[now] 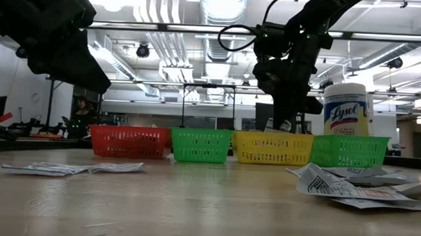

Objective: Pick & Place First Aid Supplies
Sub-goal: Put the blue bandage into the yellow basket

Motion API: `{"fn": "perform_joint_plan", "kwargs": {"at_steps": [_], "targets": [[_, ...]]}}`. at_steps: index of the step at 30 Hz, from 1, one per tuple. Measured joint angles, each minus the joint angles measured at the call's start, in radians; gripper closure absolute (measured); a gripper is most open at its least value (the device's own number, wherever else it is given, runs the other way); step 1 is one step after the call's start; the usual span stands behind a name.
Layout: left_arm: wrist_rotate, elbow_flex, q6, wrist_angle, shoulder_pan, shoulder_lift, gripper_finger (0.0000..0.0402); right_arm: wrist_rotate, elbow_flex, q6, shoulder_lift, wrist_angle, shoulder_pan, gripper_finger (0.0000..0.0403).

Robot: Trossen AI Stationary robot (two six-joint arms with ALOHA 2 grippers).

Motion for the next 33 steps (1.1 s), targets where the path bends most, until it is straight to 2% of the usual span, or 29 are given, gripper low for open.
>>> {"fn": "perform_joint_plan", "kwargs": {"at_steps": [11,22,26,33], "targets": [[0.003,0.000,0.000,0.010,0.000,0.000,0.0250,-0.004,0.000,-0.057,0.000,0.009,0.000,0.0384],[0.003,0.000,0.006,0.011,0.000,0.000,0.0250,0.004,0.000,-0.109,0.000,0.016,-0.001,0.0287],[0.003,0.000,0.017,0.011,0.000,0.000,0.0250,0.005,0.024,-0.170,-0.002,-0.037,-0.016,0.0270],[0.004,0.000,0.036,0.027,0.000,0.000,0.0250,0.006,0.136,-0.193,-0.009,-0.211,-0.027,0.0266]]}}
